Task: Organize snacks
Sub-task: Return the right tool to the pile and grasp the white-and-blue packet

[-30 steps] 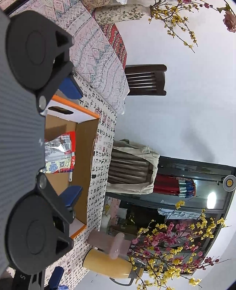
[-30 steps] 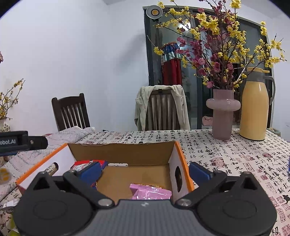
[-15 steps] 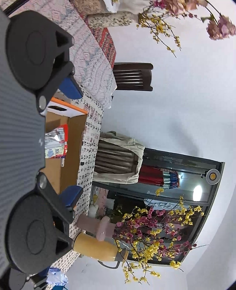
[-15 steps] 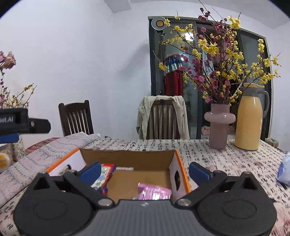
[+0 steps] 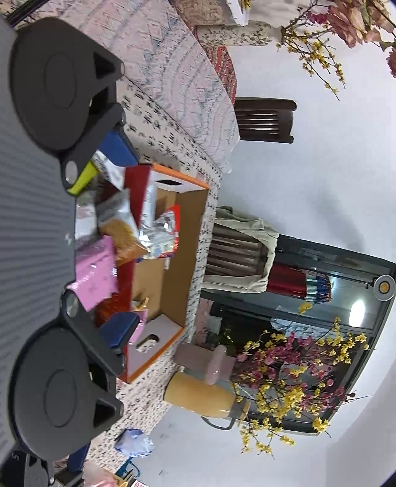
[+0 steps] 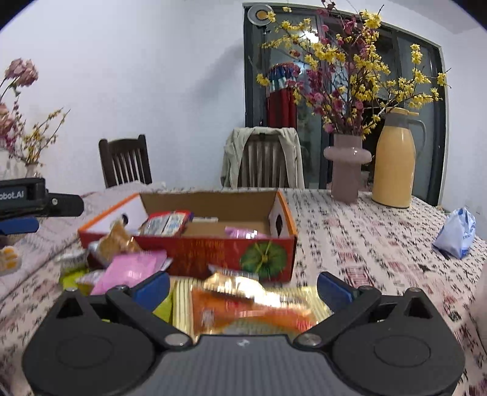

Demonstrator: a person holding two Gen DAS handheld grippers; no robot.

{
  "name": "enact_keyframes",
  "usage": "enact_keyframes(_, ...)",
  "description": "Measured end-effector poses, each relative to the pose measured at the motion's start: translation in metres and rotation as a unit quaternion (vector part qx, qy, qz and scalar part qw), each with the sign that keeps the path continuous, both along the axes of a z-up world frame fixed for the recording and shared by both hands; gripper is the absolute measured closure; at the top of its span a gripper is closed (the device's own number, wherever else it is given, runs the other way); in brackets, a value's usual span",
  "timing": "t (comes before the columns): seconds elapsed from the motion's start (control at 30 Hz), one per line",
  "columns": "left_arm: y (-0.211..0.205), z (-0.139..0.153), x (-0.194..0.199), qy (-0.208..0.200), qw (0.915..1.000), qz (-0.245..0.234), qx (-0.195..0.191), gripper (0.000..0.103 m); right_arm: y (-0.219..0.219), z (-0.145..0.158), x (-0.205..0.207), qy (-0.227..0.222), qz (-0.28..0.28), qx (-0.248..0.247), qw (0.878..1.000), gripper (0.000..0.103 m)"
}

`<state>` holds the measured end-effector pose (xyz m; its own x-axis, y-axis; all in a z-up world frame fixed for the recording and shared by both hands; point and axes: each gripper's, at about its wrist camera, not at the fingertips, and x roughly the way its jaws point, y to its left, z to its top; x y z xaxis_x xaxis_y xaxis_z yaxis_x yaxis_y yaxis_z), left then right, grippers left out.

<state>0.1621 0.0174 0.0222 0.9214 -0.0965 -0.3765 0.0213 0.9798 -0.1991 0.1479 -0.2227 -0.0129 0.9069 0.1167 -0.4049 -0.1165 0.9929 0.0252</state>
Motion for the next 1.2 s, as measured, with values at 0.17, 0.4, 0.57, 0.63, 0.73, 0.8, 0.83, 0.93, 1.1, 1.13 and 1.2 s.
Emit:
enact_keyframes(0.17, 0.01, -0.008, -0.013, 0.005, 0.9999, -0.005, -0.007, 0.0, -0.001, -0.007, -0.015, 0.011, 0.002, 0.005, 1.0, 0.0)
enact_keyframes(0.4, 0.019, -0.013, -0.023, 0.01, 0.9999, 0.004, -0.013, 0.0, 0.003, -0.01, -0.024, 0.017, 0.0, 0.007, 1.0, 0.0)
enact_keyframes(0.57, 0.026, -0.019, -0.029, 0.007, 0.9999, 0.015, -0.001, 0.0, -0.003, -0.015, -0.023, 0.03, 0.004, 0.029, 0.999, 0.0)
enact_keyframes(0.63, 0.03, -0.022, -0.029, 0.009, 0.9998, 0.018, -0.005, 0.0, -0.003, -0.019, -0.018, 0.041, -0.003, 0.028, 0.999, 0.0)
enact_keyframes(0.73, 0.036, -0.025, -0.03, 0.014, 0.9996, 0.022, -0.005, 0.0, -0.003, -0.022, -0.015, 0.049, -0.01, 0.032, 0.998, 0.0)
enact_keyframes(0.8, 0.041, -0.027, -0.031, 0.014, 0.9996, 0.025, -0.004, 0.0, -0.002, -0.024, -0.015, 0.048, -0.013, 0.034, 0.998, 0.001)
enact_keyframes(0.83, 0.042, -0.027, -0.032, 0.014, 0.9996, 0.025, -0.004, 0.0, -0.002, -0.024, -0.014, 0.048, -0.015, 0.037, 0.998, 0.003)
enact_keyframes(0.93, 0.048, -0.029, -0.033, 0.016, 0.9994, 0.027, -0.01, 0.0, 0.001, -0.025, -0.009, 0.052, -0.016, 0.04, 0.998, 0.008)
enact_keyframes(1.1, 0.052, -0.03, -0.034, 0.021, 0.9993, 0.03, -0.008, 0.0, 0.007, -0.029, -0.005, 0.06, -0.015, 0.035, 0.997, 0.01)
enact_keyframes(1.13, 0.053, -0.031, -0.034, 0.024, 0.9992, 0.03, -0.008, 0.0, 0.008, -0.031, -0.003, 0.065, -0.018, 0.034, 0.997, 0.01)
enact_keyframes(1.2, 0.054, -0.033, -0.034, 0.029, 0.9991, 0.031, -0.009, 0.0, 0.008, -0.035, 0.003, 0.074, -0.027, 0.034, 0.996, 0.01)
